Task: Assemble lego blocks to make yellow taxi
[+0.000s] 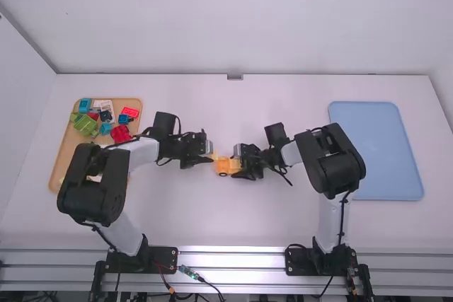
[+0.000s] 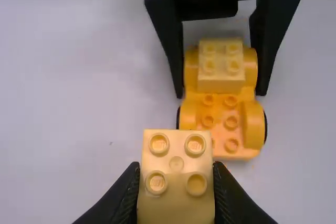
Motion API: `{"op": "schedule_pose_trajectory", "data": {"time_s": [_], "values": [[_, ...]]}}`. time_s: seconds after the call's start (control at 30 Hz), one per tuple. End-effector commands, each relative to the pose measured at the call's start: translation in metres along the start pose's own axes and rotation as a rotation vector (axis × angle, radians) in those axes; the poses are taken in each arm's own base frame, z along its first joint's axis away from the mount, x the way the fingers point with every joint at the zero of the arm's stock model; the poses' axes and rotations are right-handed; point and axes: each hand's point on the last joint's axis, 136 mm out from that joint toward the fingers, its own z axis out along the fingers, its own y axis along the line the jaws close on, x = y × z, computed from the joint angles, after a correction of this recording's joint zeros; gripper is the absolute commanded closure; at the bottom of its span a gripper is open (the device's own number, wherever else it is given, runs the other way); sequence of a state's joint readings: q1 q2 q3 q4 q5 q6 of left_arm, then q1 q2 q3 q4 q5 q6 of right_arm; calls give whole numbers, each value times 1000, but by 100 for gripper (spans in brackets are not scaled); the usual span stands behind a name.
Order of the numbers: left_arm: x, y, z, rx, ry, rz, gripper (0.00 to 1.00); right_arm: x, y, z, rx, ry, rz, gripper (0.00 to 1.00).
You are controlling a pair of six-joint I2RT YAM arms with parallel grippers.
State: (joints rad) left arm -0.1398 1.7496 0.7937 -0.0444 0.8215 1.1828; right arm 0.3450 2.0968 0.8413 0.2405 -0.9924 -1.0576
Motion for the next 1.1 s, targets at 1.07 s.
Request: {"op": "schedule_pose_trajectory", "data": {"time_s": [1.07], "values": [[-14, -16, 10, 41, -45, -49, 98, 5, -2, 6, 6, -16, 16, 60]]}}
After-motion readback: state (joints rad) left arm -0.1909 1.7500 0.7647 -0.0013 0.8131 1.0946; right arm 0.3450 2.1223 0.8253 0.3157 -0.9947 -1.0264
